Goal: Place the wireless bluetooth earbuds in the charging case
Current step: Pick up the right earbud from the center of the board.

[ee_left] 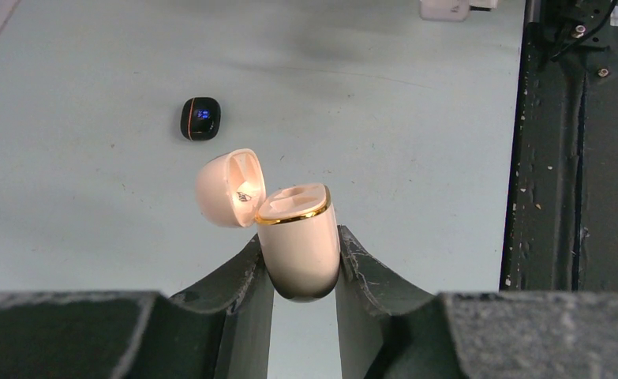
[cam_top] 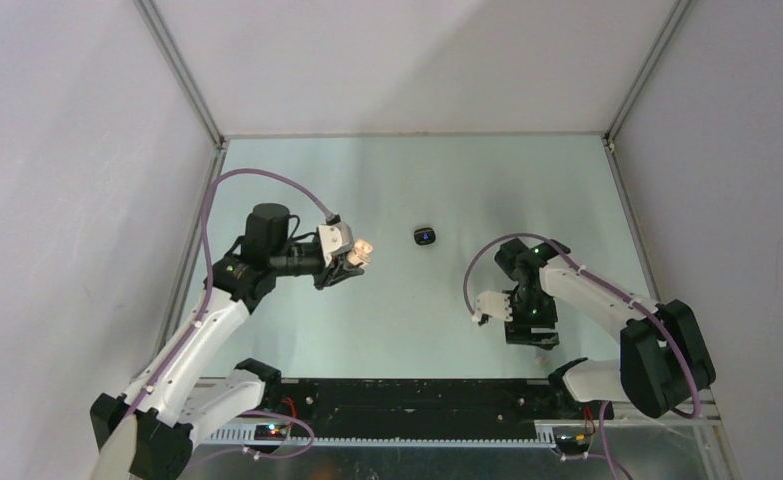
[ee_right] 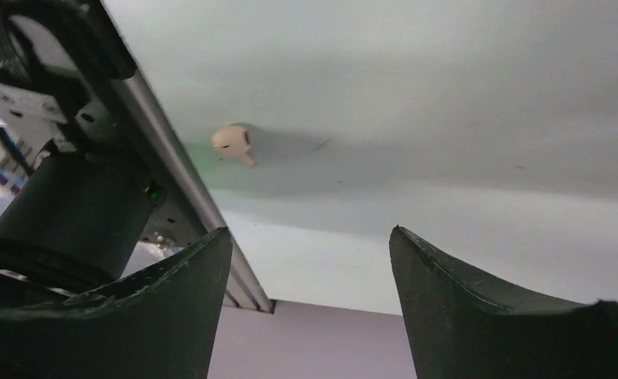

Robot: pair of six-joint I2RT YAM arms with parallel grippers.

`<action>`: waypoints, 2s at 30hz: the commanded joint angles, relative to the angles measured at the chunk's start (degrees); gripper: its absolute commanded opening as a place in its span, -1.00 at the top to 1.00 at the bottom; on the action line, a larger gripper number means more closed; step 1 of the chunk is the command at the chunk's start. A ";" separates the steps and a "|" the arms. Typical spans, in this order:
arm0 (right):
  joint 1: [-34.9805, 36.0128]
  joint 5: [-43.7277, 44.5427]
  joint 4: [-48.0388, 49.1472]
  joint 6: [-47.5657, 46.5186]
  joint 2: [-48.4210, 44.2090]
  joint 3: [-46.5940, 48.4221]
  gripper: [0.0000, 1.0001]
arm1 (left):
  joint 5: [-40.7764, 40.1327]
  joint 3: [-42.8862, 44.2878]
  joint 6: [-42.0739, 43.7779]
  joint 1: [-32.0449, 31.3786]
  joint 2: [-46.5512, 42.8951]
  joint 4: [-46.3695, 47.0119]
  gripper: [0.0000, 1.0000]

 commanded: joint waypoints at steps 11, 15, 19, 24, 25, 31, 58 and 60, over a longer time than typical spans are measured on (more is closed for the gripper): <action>12.44 1.96 12.29 2.47 -2.32 -13.72 -0.85 | -0.16 0.11 0.85 0.20 -1.33 1.32 1.00; 12.89 1.10 16.81 3.16 -6.08 -15.40 -0.80 | 0.02 0.36 0.49 0.24 -1.22 1.44 0.99; 12.77 2.62 21.84 3.45 -9.42 -16.96 -0.58 | 0.29 0.46 0.04 0.22 -1.04 1.70 1.00; 12.50 3.93 25.37 2.57 -11.75 -18.18 -0.26 | 0.68 0.25 -0.40 0.23 -1.03 2.03 0.99; 12.30 4.64 28.03 2.44 -11.91 -18.42 -0.18 | 0.80 0.18 -0.53 0.24 -1.03 2.20 1.00; 7.85 9.78 41.23 1.58 -8.01 -16.89 0.23 | 1.41 0.11 -1.30 0.20 -1.00 2.78 0.99; -16.65 -22.05 9.59 -8.26 -1.92 -0.83 0.13 | 2.97 -1.37 -2.39 -0.44 -2.05 4.54 0.98; -18.14 -22.03 9.21 -9.13 0.04 -1.05 0.13 | 2.93 -1.50 -2.35 -0.41 -2.15 4.43 0.97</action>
